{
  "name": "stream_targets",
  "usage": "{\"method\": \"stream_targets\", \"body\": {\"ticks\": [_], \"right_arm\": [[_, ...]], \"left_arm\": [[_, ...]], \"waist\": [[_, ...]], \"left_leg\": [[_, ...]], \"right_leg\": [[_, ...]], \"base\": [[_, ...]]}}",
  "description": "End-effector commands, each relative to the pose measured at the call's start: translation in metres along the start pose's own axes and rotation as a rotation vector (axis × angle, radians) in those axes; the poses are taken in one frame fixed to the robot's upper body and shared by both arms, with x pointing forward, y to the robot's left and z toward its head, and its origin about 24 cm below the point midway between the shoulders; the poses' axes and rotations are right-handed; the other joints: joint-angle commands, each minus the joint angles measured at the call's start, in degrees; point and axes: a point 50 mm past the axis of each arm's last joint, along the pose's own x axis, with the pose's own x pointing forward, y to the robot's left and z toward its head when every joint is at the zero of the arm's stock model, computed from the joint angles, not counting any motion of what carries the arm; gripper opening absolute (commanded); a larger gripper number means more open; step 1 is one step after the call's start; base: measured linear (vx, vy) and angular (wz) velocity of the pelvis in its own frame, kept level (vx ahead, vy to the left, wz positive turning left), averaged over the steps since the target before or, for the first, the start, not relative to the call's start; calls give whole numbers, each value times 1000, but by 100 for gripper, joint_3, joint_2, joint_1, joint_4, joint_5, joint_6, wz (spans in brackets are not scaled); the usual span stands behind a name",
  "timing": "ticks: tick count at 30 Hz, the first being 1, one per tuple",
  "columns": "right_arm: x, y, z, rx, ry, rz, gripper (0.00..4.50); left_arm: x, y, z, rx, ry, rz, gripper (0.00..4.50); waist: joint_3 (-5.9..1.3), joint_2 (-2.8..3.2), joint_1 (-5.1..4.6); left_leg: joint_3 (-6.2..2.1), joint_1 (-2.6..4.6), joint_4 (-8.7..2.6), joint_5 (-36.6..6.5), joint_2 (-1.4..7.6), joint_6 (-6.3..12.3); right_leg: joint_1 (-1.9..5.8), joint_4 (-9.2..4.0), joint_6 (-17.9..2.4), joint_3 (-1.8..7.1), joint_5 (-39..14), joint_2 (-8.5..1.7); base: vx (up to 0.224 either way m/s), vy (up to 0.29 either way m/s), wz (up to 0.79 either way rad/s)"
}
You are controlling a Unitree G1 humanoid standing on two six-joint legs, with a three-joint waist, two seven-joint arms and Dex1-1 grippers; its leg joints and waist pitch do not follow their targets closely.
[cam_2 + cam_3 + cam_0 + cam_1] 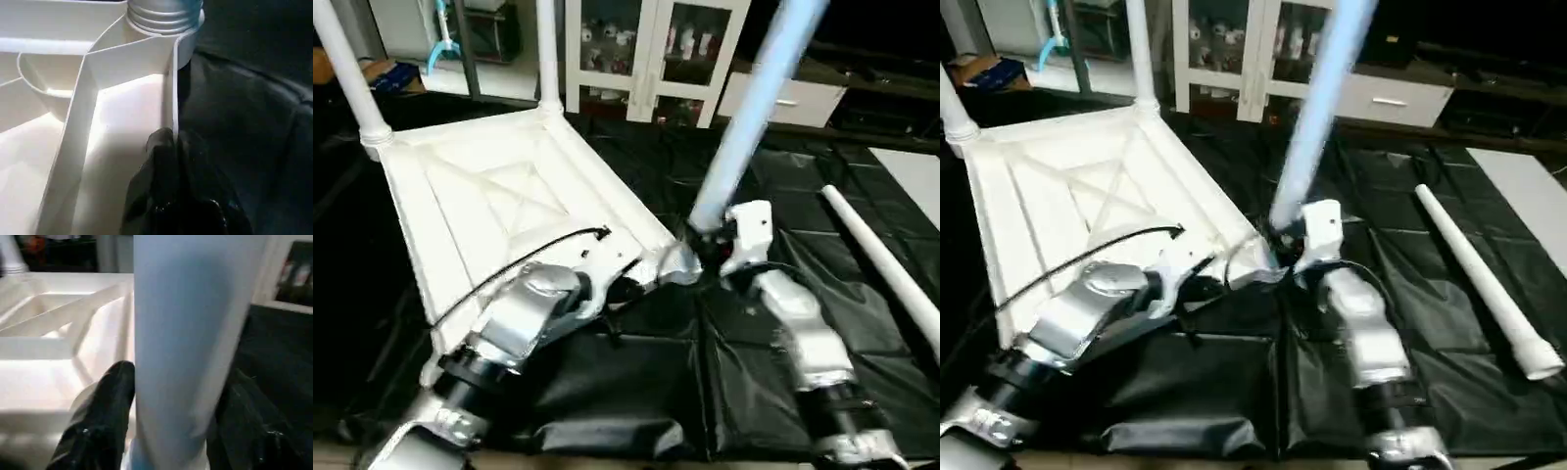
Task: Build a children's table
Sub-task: Rotate leg to tighten
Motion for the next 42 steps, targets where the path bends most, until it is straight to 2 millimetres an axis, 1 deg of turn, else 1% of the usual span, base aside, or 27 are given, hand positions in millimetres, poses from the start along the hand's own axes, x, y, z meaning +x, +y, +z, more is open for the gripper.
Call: {"method": "stream_targets", "body": {"ticks": [1, 2, 3, 4, 5, 7, 9, 11, 12, 13, 18, 19, 21, 22, 24, 26, 27, 29, 31, 33, 35, 37, 38, 39, 40, 41, 42], "right_arm": [[-9, 5, 4, 48, 31, 195, 288], [-15, 3, 7, 41, 51, 275, 288], [-26, -1, 11, 11, 96, 399, 294], [-30, -3, 12, -1, 112, 436, 294], [-35, -5, 14, -29, 127, 477, 294], [-44, -12, 18, -74, 147, 541, 294], [-53, -17, 22, -70, 174, 614, 294], [-57, -19, 23, -70, 188, 646, 294], [-61, -20, 23, -73, 219, 702, 294], [-63, -20, 24, -75, 240, 730, 294], [-67, -18, 23, -93, 298, 802, 294], [-67, -18, 23, -89, 305, 815, 268], [-67, -18, 22, -87, 310, 824, 261], [-67, -17, 21, -73, 323, 841, 256], [-66, -18, 20, -66, 329, 846, 230], [-65, -17, 20, -58, 316, 838, 223], [-63, -17, 20, -51, 304, 829, 212], [-63, -16, 20, -47, 297, 824, 203], [-59, -16, 18, -32, 273, 793, 197], [-55, -18, 14, 7, 240, 724, 195], [-52, -22, 8, 8, 249, 638, 194], [-49, -26, 2, -14, 266, 558, 194], [-45, -31, -4, -31, 296, 461, 193], [-42, -36, -11, -56, 347, 363, 193], [-40, -42, -17, -87, 393, 246, 192], [-38, -49, -23, -80, 432, 106, 190], [-36, -54, -27, -66, 440, -30, 190]], "left_arm": [[-5, -10, -9, 64, 11, -152, 0], [-9, -14, -12, 104, 4, -231, 0], [-17, -21, -16, 161, -10, -351, 0], [-20, -23, -17, 173, -13, -385, 0], [-24, -26, -20, 179, -12, -433, 0], [-30, -28, -24, 171, 17, -480, 0], [-34, -28, -27, 160, 39, -498, 0], [-35, -28, -27, 157, 46, -507, 0], [-36, -28, -27, 153, 51, -519, 0], [-37, -27, -27, 157, 50, -526, 0], [-40, -28, -27, 163, 43, -561, 0], [-41, -29, -27, 164, 44, -565, 0], [-41, -29, -27, 163, 44, -567, 0], [-41, -29, -28, 162, 47, -571, 0], [-42, -30, -28, 159, 51, -575, 0], [-43, -30, -28, 156, 52, -577, 0], [-43, -30, -28, 155, 53, -578, 0], [-43, -30, -28, 155, 53, -578, 0], [-42, -30, -28, 150, 56, -574, 0], [-41, -29, -28, 137, 58, -561, 0], [-38, -28, -27, 117, 61, -523, 0], [-35, -26, -26, 101, 63, -483, 0], [-31, -23, -24, 86, 60, -423, 0], [-26, -19, -21, 71, 54, -361, 0], [-21, -15, -19, 45, 46, -281, 0], [-14, -9, -15, -1, 37, -171, 0], [-9, -4, -12, -53, 34, -82, 0]], "waist": [[-342, 93, 52], [-338, 98, 53], [-327, 130, 57], [-327, 123, 68], [-321, 133, 81], [-310, 158, 150], [-303, 131, 194], [-296, 116, 242], [-298, 107, 240], [-295, 81, 262], [-294, 57, 300], [-296, 54, 302], [-296, 56, 304], [-304, 38, 298], [-307, 44, 298], [-307, 47, 304], [-312, 38, 301], [-309, 39, 288], [-305, 40, 280], [-293, 34, 271], [-266, 34, 249], [-254, 27, 237], [-254, 20, 214], [-246, 11, 194], [-222, 7, 137], [-234, 6, 107], [-239, -1, 45]], "left_leg": [[63, -13, -435, -886, 64, 297], [65, -5, -439, -932, 77, 318], [55, 10, -448, -1039, 98, 356], [66, 18, -445, -1001, 122, 374], [70, 27, -440, -988, 114, 374], [115, 94, -432, -971, 130, 366], [128, 103, -444, -1051, 140, 321], [149, 99, -449, -1135, 140, 270], [152, 85, -449, -1157, 135, 258], [149, 83, -452, -1205, 131, 236], [145, 81, -442, -1250, 120, 214], [147, 82, -438, -1253, 119, 209], [144, 81, -440, -1247, 121, 207], [137, 59, -437, -1207, 117, 212], [133, 60, -436, -1172, 120, 213], [139, 70, -431, -1134, 120, 213], [133, 52, -436, -1078, 118, 213], [130, 53, -438, -1129, 117, 199], [135, 56, -437, -1182, 111, 187], [132, 62, -441, -1343, 107, 136], [104, 46, -455, -1596, 96, 51], [103, 66, -446, -1725, 90, 11], [89, 63, -437, -1740, 77, -38], [85, 49, -444, -1759, 65, -57], [65, 41, -441, -1837, 43, -144], [53, 57, -423, -1918, 27, -170], [25, 9, -421, -1947, 11, -204]], "right_leg": [[377, -307, -1152, 213, -883, -234], [370, -310, -1164, 217, -903, -241], [363, -322, -1197, 211, -996, -243], [362, -312, -1249, 219, -936, -257], [344, -305, -1285, 215, -907, -252], [285, -285, -1399, 224, -818, -249], [295, -286, -1417, 221, -902, -249], [296, -290, -1357, 228, -1115, -258], [304, -294, -1332, 230, -1174, -263], [307, -304, -1267, 235, -1335, -273], [285, -343, -1099, 244, -1718, -281], [281, -346, -1083, 245, -1757, -281], [279, -346, -1080, 243, -1775, -281], [293, -339, -1065, 237, -1772, -280], [290, -333, -1065, 235, -1769, -283], [280, -331, -1080, 237, -1715, -278], [296, -316, -1084, 233, -1659, -277], [293, -322, -1072, 230, -1707, -275], [278, -335, -1065, 233, -1785, -278], [261, -360, -1002, 233, -2045, -277], [255, -397, -822, 224, -2580, -277], [226, -440, -712, 222, -2902, -281], [213, -471, -588, 215, -3171, -289], [217, -487, -531, 198, -3262, -274], [200, -516, -380, 166, -3572, -258], [191, -544, -304, 144, -3755, -263], [223, -569, -173, 119, -3921, -269]], "base": [[0, 0, 0], [0, 0, 0], [0, 0, 0], [0, 0, 0], [0, 0, 0], [0, 0, 0], [0, 0, 0], [0, 0, 0], [0, 0, 0], [0, 0, 0], [0, 0, 0], [0, 0, 0], [0, 0, 0], [0, 0, 0], [0, 0, 0], [0, 0, 0], [0, 0, 0], [0, 0, 0], [0, 0, 0], [0, 0, 0], [0, 0, 0], [0, 0, 0], [0, 0, 0], [0, 0, 0], [0, 0, 0], [-51, 9, -9], [0, 0, 0]]}}
